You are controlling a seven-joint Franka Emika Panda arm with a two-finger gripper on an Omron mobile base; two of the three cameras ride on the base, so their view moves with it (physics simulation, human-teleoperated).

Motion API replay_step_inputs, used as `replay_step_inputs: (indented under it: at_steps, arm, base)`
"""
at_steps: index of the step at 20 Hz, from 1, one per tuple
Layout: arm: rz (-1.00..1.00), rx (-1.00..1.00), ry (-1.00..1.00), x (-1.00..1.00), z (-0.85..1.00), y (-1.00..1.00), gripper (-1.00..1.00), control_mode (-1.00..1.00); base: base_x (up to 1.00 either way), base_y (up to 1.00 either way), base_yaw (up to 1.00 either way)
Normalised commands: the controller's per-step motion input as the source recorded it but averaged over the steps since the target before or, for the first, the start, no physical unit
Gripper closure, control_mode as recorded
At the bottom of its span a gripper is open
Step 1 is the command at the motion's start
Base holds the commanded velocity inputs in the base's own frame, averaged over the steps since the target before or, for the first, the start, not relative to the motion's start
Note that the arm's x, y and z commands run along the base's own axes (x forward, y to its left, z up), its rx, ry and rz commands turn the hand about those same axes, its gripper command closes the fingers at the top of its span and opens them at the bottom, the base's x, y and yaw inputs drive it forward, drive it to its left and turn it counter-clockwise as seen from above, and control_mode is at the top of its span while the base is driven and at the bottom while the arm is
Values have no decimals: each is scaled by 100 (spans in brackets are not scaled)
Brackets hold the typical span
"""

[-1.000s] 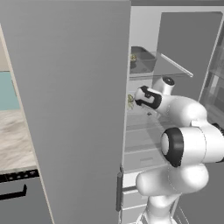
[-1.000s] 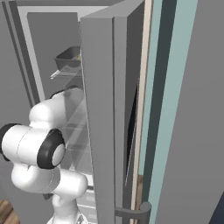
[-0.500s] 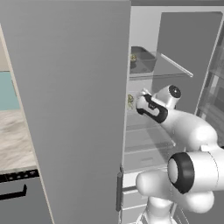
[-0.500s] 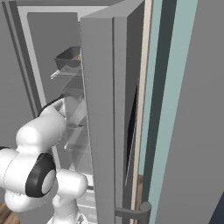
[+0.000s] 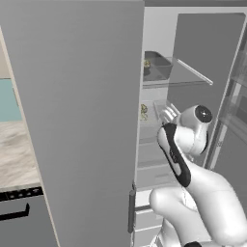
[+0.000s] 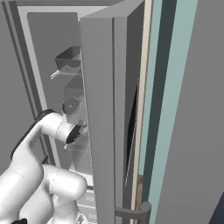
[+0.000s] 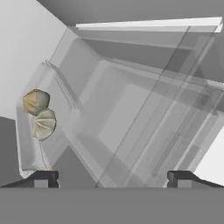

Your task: Place two dumplings into each of the tupperware containers and then place the containers in the fridge.

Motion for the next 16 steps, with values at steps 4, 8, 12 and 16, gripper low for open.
replay_step_inputs:
  at_steps: [4, 8, 12, 16]
  arm:
    - [-3, -9, 21, -100, 41, 0, -100, -100]
    - [11, -6, 17, -99, 40, 36, -100, -100]
    - [28, -4, 12, -99, 47, 23, -100, -100]
    - [19, -7, 7, -100, 54, 6, -100, -100]
  base:
    - [0, 0, 0]
    - [0, 0, 0]
    - [0, 0, 0]
    - [0, 0, 0]
